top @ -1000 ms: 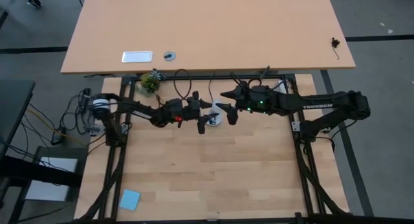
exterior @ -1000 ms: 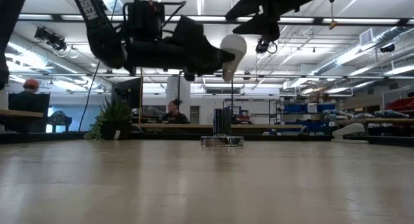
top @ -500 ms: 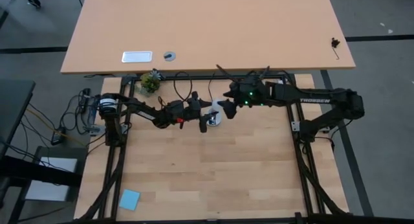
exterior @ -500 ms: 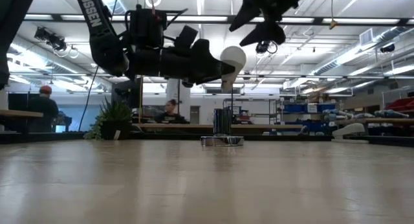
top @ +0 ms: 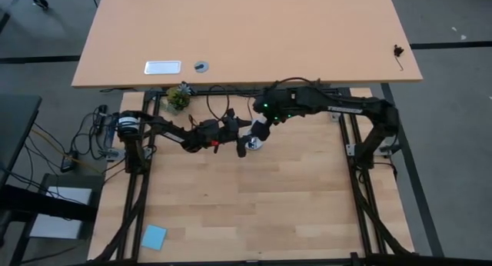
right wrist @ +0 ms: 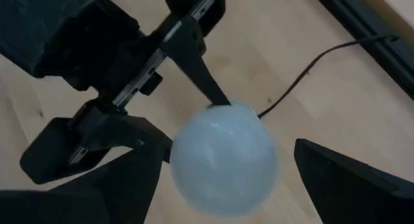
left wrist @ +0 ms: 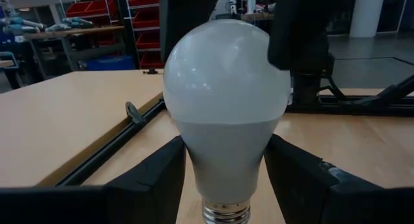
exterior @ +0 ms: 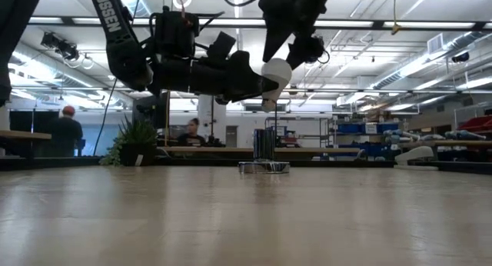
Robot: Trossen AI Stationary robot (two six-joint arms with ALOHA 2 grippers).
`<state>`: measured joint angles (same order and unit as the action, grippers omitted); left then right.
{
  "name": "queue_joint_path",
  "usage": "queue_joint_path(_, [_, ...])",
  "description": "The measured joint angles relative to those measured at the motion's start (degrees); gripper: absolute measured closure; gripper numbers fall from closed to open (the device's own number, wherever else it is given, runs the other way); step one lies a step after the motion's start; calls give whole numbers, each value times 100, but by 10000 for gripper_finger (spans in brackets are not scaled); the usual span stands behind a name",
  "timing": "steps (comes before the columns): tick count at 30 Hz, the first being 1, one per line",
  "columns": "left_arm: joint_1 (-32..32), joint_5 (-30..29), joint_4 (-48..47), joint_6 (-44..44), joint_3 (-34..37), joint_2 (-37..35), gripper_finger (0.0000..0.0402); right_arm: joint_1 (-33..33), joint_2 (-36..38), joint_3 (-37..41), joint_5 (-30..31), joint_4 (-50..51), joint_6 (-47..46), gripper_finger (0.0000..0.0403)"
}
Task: Screw lightbulb
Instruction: Insert the lightbulb into the lamp
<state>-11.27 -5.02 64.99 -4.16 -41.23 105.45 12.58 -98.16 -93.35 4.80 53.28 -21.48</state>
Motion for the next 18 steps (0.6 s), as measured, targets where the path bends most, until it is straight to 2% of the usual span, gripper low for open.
queue_joint_path(6, [0, 0, 11, -9, 0, 0, 195, 21, -88, -38, -194, 104, 33, 54])
queue_joint_path(18, [0, 19, 151, 2, 0, -2, 195, 26, -117, -36, -205, 98, 23, 112])
